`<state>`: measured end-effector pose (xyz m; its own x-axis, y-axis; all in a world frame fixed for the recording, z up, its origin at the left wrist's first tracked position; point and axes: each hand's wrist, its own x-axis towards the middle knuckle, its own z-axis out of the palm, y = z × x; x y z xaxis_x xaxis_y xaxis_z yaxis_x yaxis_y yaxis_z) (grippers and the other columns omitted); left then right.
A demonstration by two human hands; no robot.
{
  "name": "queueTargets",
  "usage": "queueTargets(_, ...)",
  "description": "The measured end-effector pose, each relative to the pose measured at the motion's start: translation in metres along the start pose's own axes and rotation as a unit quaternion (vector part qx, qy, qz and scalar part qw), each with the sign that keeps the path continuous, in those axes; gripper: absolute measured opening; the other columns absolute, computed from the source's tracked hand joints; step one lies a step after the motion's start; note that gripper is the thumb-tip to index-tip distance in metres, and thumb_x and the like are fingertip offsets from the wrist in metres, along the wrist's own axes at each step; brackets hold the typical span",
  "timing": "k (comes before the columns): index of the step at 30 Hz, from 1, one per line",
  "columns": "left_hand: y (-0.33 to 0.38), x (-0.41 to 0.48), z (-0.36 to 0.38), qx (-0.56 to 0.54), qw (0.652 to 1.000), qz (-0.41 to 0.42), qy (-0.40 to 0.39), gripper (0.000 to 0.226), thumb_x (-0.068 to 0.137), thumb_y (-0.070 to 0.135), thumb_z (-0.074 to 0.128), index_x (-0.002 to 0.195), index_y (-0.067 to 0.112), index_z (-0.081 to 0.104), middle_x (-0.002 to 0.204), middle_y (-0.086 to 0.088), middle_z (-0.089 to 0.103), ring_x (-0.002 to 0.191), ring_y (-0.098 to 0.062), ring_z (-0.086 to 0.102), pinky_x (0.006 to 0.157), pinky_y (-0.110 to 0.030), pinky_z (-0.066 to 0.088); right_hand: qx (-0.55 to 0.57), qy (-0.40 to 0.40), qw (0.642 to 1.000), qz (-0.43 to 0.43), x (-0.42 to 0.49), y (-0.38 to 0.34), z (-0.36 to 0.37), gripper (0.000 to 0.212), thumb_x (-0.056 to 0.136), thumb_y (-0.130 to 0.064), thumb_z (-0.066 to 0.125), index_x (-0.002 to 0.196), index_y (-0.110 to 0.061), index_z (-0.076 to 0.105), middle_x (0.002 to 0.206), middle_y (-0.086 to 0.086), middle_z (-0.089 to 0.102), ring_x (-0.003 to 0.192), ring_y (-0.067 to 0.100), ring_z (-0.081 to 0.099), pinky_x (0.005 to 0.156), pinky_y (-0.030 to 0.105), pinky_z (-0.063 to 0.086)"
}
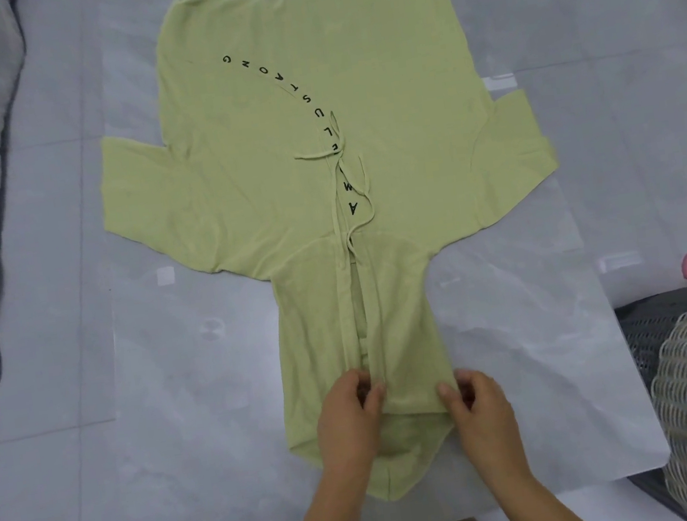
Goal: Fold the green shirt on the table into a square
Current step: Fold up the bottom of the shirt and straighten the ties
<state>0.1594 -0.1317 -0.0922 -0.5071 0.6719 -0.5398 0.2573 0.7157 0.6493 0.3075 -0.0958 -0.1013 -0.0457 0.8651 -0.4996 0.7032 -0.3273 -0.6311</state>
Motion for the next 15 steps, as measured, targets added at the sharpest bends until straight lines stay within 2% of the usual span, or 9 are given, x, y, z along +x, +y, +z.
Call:
queueTargets(2,-0.003,-0.004,-0.002,0.0,1.0,-0.007,0.026,0.008,0.09,0.021,0.055,0.082,0.018,0.052,0.071,0.009,0.053,0.072,-0.015,0.054,0.061,-0.023,0.036,0.022,-0.018,0.999,0.039,0.0,0.002,-0.004,0.021,0.086,-0.026,0.061,0.071,-0.011,0.06,0.068,0.001,0.061,0.068,0.02,0.056,0.064,0.028,0.044)
queueTargets(3,-0.003,-0.006,-0.004,0.033,0.999,-0.005,0.033,0.009,0.091,0.022,0.052,0.083,0.018,0.05,0.072,0.008,0.053,0.072,-0.016,0.054,0.061,-0.025,0.037,0.036,-0.013,0.998,0.052,-0.003,0.005,-0.006,0.026,0.086,-0.024,0.062,0.065,-0.01,0.057,0.058,-0.004,0.057,0.062,0.02,0.052,0.057,0.021,0.039)
queueTargets(5,-0.001,-0.01,-0.002,0.126,0.992,0.013,0.005,0.009,0.092,0.027,0.047,0.09,0.018,0.044,0.079,0.006,0.052,0.073,-0.017,0.053,0.064,-0.029,0.038,0.036,-0.002,0.997,0.073,-0.011,0.014,-0.008,0.034,0.085,-0.023,0.063,0.055,-0.016,0.05,0.046,-0.006,0.047,0.055,0.019,0.044,0.05,0.02,0.033)
queueTargets(8,0.013,-0.002,0.0,0.215,0.974,0.067,0.004,0.021,0.089,0.022,0.048,0.109,0.018,0.044,0.098,0.003,0.051,0.08,-0.021,0.054,0.063,-0.028,0.035,-0.034,-0.017,0.997,0.072,-0.012,0.018,-0.009,0.044,0.087,-0.033,0.058,0.05,-0.022,0.038,0.047,-0.002,0.043,0.053,0.015,0.043,0.053,0.031,0.033)
queueTargets(10,0.02,0.014,0.003,0.229,0.953,0.188,0.069,0.034,0.078,0.012,0.053,0.112,0.015,0.049,0.095,-0.003,0.058,0.076,-0.023,0.06,0.058,-0.029,0.042,-0.097,-0.02,0.994,0.055,-0.006,0.008,-0.013,0.041,0.09,-0.043,0.05,0.057,-0.02,0.039,0.054,-0.002,0.047,0.058,0.014,0.048,0.052,0.031,0.032)
queueTargets(11,0.025,0.024,0.006,0.241,0.93,0.261,0.091,0.039,0.074,0.012,0.05,0.113,0.016,0.05,0.097,-0.004,0.063,0.079,-0.024,0.062,0.061,-0.03,0.047,-0.118,-0.015,0.992,0.046,-0.001,0.002,-0.014,0.04,0.091,-0.046,0.046,0.061,-0.019,0.042,0.058,-0.003,0.051,0.061,0.013,0.051,0.05,0.029,0.031)
queueTargets(12,0.031,0.036,0.01,0.26,0.908,0.316,0.093,0.044,0.073,0.014,0.045,0.116,0.017,0.05,0.105,-0.005,0.066,0.091,-0.024,0.064,0.072,-0.031,0.05,-0.125,-0.005,0.991,0.041,0.005,-0.004,-0.015,0.038,0.092,-0.047,0.042,0.066,-0.019,0.045,0.063,-0.004,0.053,0.063,0.013,0.052,0.05,0.028,0.031)
queueTargets(14,0.042,0.064,0.02,0.294,0.876,0.38,0.048,0.049,0.076,0.015,0.04,0.124,0.016,0.051,0.125,-0.005,0.062,0.114,-0.024,0.059,0.096,-0.035,0.039,-0.124,0.007,0.992,0.038,0.012,-0.008,-0.013,0.031,0.093,-0.046,0.041,0.075,-0.021,0.048,0.07,-0.005,0.057,0.069,0.016,0.055,0.053,0.029,0.035)
queueTargets(15,0.044,0.075,0.024,0.313,0.863,0.395,0.02,0.049,0.08,0.018,0.039,0.126,0.015,0.053,0.13,-0.005,0.059,0.12,-0.024,0.055,0.101,-0.037,0.031,-0.13,0.01,0.991,0.035,0.012,-0.006,-0.011,0.028,0.093,-0.043,0.042,0.075,-0.023,0.049,0.073,-0.005,0.058,0.071,0.016,0.056,0.056,0.029,0.036)
